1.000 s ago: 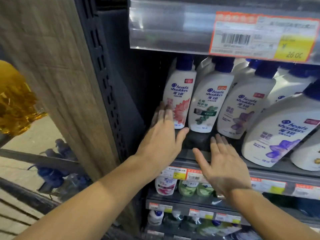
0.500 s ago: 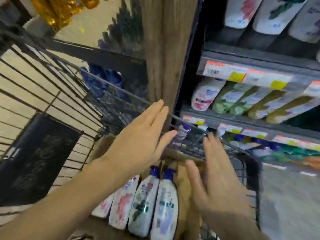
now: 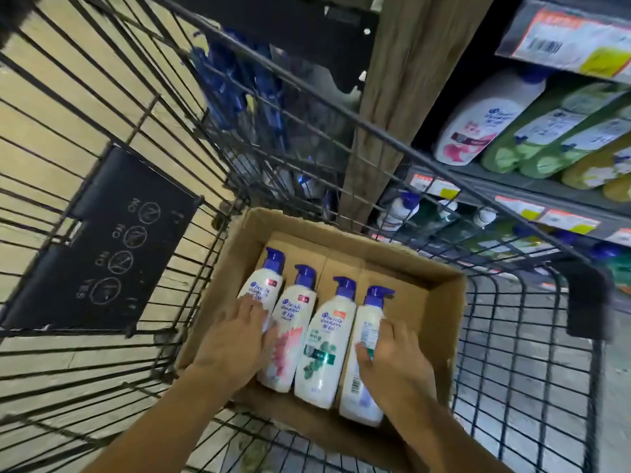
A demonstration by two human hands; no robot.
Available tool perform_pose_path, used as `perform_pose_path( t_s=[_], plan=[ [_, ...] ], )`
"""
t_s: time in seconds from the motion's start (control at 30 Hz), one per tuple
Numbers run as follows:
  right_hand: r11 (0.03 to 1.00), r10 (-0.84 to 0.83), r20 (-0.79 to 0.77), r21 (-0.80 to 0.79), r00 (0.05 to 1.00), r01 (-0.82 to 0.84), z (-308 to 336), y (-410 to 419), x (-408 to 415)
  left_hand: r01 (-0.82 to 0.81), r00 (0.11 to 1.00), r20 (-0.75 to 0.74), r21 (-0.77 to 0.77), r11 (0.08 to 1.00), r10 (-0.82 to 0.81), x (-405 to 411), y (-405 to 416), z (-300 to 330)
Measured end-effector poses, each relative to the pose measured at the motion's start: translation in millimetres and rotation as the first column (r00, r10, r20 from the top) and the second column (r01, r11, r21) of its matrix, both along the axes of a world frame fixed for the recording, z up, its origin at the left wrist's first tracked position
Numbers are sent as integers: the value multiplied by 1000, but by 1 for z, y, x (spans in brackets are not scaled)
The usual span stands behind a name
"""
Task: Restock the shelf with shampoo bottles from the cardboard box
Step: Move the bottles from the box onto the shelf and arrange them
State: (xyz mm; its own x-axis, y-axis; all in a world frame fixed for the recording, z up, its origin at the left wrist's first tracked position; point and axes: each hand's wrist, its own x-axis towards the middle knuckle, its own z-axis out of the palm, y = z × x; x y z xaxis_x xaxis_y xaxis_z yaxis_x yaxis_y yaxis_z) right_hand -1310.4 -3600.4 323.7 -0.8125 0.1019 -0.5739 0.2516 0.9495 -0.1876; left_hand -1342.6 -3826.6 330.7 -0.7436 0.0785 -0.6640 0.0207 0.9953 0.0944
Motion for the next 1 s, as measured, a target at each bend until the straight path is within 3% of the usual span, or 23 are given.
perform_pose_path(
  t_s=[0.1, 0.27, 0.47, 0.57, 0.73, 0.9, 1.0],
  plan=[
    [998, 19, 27, 67, 999, -21, -13, -14, 3, -63, 998, 22, 10, 998, 63, 4, -11, -10],
    [982, -117, 146, 166, 982, 92, -33, -24, 6, -95, 995, 24, 66, 993, 94, 3, -13, -26],
    [957, -274, 273, 169, 922, 234, -46, -22, -2, -87, 995, 48, 102, 991, 83, 7, 3, -39],
    [942, -336, 276, 83, 901, 326, -46, -14, -9, -157, 986, 82, 163, 974, 146, 7, 14, -47],
    [840, -391, 376, -228, 840, 493, -38, 32, -16, -281, 959, 67, 159, 946, 274, 7, 32, -56],
    [730, -406, 526, -306, 747, 611, -35, 52, -27, -322, 944, -20, 171, 931, 330, 17, 42, -61],
    [719, -393, 567, -302, 724, 626, -33, 46, -31, -303, 951, -7, 147, 942, 308, 25, 47, -63]
  ],
)
